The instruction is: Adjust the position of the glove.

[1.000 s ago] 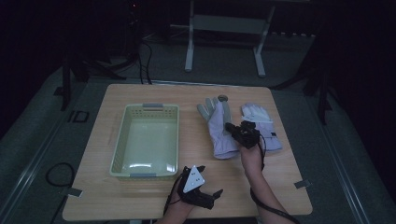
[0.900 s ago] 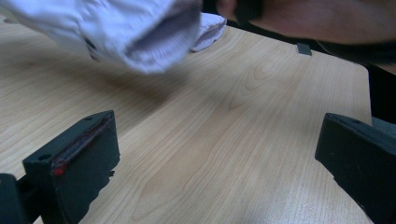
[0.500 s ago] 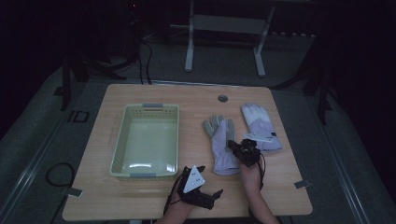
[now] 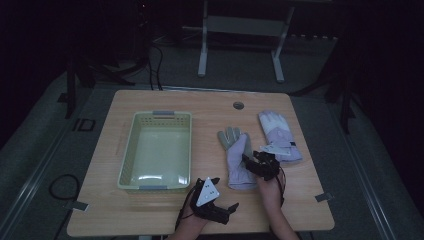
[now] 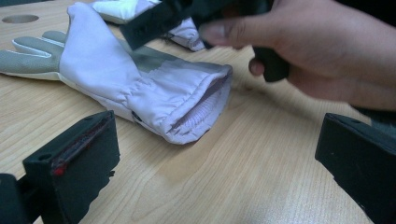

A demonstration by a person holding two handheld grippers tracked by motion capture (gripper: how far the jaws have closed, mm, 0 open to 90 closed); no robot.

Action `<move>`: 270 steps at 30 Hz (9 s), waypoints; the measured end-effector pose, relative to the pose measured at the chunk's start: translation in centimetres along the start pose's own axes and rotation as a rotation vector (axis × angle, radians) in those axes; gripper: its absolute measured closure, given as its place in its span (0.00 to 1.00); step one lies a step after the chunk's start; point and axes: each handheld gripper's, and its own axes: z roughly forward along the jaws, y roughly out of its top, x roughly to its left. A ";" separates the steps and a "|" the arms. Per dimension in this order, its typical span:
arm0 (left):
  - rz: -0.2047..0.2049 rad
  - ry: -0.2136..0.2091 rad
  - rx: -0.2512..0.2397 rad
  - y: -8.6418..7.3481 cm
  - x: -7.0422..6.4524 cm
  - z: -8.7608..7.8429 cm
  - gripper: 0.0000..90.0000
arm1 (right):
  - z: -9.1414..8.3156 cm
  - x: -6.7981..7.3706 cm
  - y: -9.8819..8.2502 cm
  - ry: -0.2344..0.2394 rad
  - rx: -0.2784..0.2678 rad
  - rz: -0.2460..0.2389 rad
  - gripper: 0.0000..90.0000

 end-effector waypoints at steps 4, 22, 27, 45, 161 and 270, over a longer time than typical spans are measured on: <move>-0.003 0.000 -0.001 0.0 0.0 0.0 0.00 | -0.6 -1.1 1.2 0.005 -0.006 -0.013 0.32; -0.004 -0.001 0.001 0.0 0.1 0.0 0.00 | -3.1 -8.4 6.3 -0.026 -0.025 -0.016 0.37; -0.008 -0.001 0.001 0.0 0.1 0.0 0.00 | -3.0 -10.6 6.7 -0.059 -0.024 0.006 0.38; -0.011 -0.003 0.002 0.0 0.1 0.0 0.00 | 0.4 -15.0 7.3 -0.095 0.061 0.069 0.43; -0.008 0.004 0.010 0.0 0.1 0.1 0.00 | -4.6 -15.4 -1.0 0.025 0.250 0.019 0.71; -0.035 0.018 0.006 0.0 0.3 0.0 0.00 | -2.6 -2.3 4.7 0.263 0.101 -0.069 0.20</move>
